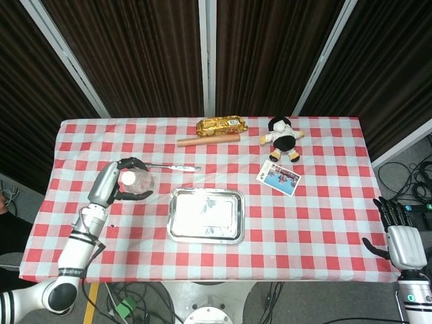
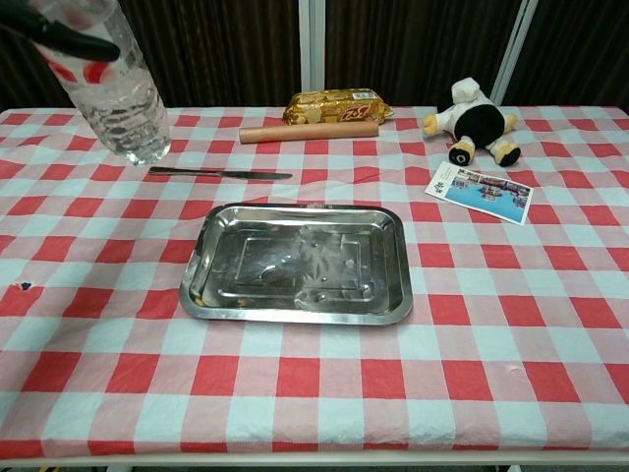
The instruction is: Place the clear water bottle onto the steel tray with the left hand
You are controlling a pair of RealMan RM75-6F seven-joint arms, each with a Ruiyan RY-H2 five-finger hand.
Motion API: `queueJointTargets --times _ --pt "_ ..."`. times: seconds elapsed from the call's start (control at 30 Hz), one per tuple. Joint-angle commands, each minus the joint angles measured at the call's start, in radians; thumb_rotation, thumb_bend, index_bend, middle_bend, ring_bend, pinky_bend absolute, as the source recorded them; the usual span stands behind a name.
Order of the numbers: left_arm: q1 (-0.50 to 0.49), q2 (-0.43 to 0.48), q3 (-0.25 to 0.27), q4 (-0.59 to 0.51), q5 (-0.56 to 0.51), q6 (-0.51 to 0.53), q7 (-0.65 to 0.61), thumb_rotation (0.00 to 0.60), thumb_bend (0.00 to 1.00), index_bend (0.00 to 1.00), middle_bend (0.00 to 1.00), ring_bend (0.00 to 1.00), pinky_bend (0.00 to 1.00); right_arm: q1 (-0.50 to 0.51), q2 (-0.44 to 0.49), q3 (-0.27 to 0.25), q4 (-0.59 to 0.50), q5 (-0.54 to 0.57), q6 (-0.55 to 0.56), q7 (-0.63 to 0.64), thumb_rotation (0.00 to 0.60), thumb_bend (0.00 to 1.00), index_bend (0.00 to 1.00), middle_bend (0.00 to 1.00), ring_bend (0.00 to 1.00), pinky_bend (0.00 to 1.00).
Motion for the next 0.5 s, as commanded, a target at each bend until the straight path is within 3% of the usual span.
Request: queueJointTargets --times 0.03,0.1,0.2,0.4,0.47,0.5 --pt "-0.026 0.078 0.031 -0.033 -0.144 -0.086 0.045 0.600 0.21 0.63 0.66 0.38 0.37 0.000 0.000 0.000 0.000 0.001 -0.001 0.000 0.600 0.15 0.07 0.05 0.00 0.00" --pt "-0.021 0.059 0.073 0.003 -0.215 -0.131 0.010 0.600 0.21 0.63 0.66 0.38 0.37 0.000 0.000 -0.001 0.001 0.001 -0.003 -0.001 0.600 0.15 0.07 0.05 0.00 0.00" --pt "-0.043 0.053 0.060 0.037 -0.237 -0.146 -0.010 0.600 0.21 0.63 0.66 0.39 0.37 0.000 -0.002 -0.001 0.004 0.001 -0.003 -0.001 0.600 0.15 0.07 0.05 0.00 0.00" --pt "-0.100 0.124 -0.066 -0.040 -0.146 -0.114 -0.032 0.600 0.21 0.63 0.66 0.39 0.37 0.003 -0.009 -0.002 0.012 0.007 -0.016 -0.007 0.600 0.15 0.07 0.05 0.00 0.00" --pt "-0.097 0.137 -0.047 -0.050 -0.149 -0.122 -0.032 0.600 0.21 0.62 0.66 0.39 0.37 0.004 -0.009 -0.001 0.013 0.007 -0.017 -0.008 0.600 0.15 0.07 0.05 0.00 0.00" --pt "-0.085 0.139 -0.008 -0.045 -0.153 -0.133 -0.027 0.600 0.21 0.62 0.66 0.39 0.37 0.004 -0.009 -0.001 0.012 0.007 -0.016 -0.007 0.600 0.15 0.07 0.05 0.00 0.00"
